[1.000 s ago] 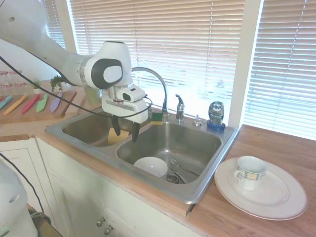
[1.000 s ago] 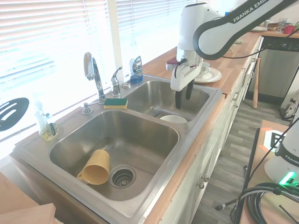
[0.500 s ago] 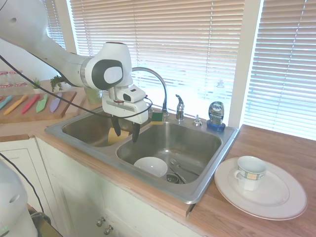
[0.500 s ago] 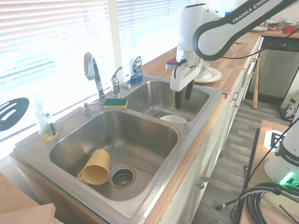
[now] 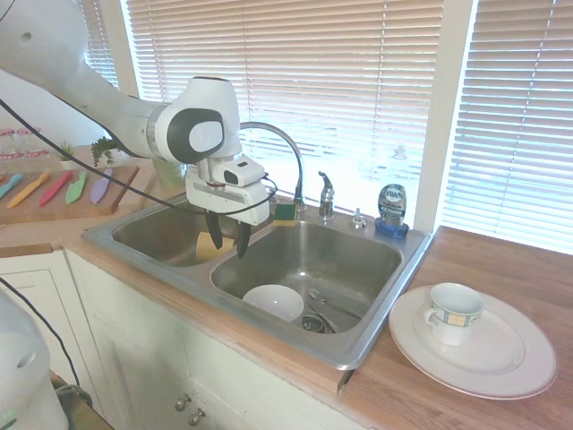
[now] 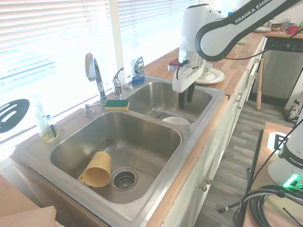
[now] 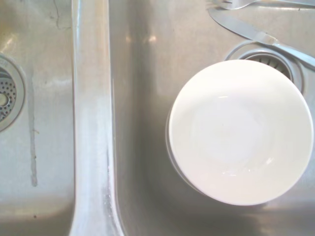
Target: Turn off the faucet
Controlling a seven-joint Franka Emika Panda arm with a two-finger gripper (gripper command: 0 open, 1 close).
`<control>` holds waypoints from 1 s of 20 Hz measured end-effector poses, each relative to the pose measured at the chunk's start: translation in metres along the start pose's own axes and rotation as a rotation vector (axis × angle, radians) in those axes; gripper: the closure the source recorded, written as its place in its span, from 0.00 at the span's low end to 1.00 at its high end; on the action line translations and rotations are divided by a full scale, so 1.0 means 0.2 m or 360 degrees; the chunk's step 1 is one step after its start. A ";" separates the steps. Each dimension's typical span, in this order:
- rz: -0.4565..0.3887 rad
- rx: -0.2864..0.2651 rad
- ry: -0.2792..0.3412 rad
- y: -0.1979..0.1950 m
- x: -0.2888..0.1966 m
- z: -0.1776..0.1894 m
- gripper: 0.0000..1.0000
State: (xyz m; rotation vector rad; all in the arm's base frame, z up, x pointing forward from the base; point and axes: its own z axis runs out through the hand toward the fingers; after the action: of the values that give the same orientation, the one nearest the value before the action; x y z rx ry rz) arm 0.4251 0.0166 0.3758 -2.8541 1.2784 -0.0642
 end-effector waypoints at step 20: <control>0.0038 0.0080 0.0113 -0.47 0.39 -0.10 1.00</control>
State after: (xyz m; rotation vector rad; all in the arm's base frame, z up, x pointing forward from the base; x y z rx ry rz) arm 0.5453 0.0212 0.4002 -2.8178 1.3030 -0.1962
